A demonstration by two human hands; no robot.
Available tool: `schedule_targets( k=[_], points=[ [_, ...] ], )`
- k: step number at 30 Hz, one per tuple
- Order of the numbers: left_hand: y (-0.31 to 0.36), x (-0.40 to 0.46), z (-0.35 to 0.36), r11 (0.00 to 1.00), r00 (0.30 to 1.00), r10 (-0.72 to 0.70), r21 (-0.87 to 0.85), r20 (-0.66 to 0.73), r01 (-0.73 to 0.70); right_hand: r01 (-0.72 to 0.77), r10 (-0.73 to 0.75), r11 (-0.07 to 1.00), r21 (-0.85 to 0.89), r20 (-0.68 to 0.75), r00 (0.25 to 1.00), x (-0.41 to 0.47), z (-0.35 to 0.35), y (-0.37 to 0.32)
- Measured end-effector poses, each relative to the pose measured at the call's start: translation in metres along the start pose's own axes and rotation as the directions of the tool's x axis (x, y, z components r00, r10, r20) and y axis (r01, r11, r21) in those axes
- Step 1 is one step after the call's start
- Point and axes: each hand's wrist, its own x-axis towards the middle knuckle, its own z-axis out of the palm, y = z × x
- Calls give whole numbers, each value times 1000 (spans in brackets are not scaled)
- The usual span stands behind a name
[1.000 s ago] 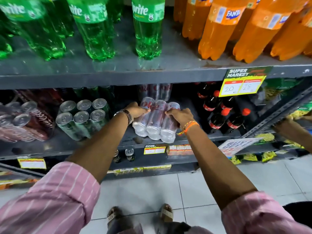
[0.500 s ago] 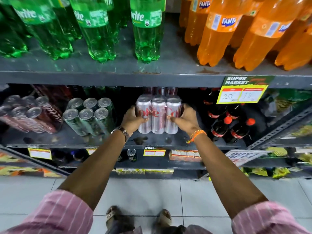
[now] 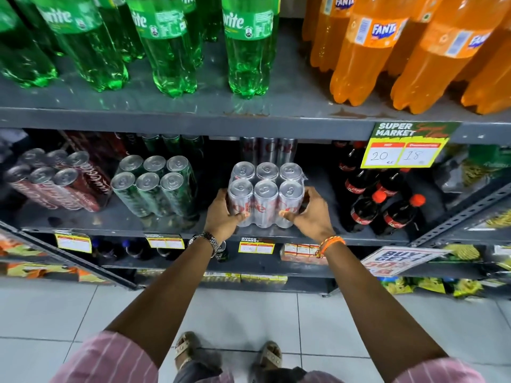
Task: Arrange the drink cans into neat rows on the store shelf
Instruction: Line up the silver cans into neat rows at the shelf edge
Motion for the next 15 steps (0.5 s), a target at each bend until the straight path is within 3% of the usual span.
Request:
schedule_targets(
  k=[3,5,6,8,10,12,15],
  points=[
    [14,-10,5,995,990,-72,-76,-122,63,-100,75,965,244,109,991,15,-15,-1],
    [29,-24,14,950,956,-194,-287,-218,128,-161,97,905,394,176,980,23,-25,-6],
    [36,-32,19,877,938,-279,-451,-204,163,-200,129,889,412,193,973,28,-26,-7],
    [43,-42,32,620,916,-395,-757,-72,208,-236,179,880,412,174,968,44,-25,-5],
    [51,-46,43,443,910,-410,-859,60,256,-250,216,858,448,126,968,68,-20,9],
    [64,-51,46,392,910,-395,-874,124,288,-253,229,850,463,109,967,76,-18,-1],
    [75,-52,49,401,908,-394,-863,141,308,-197,154,910,364,142,978,65,-16,-36]
  ],
)
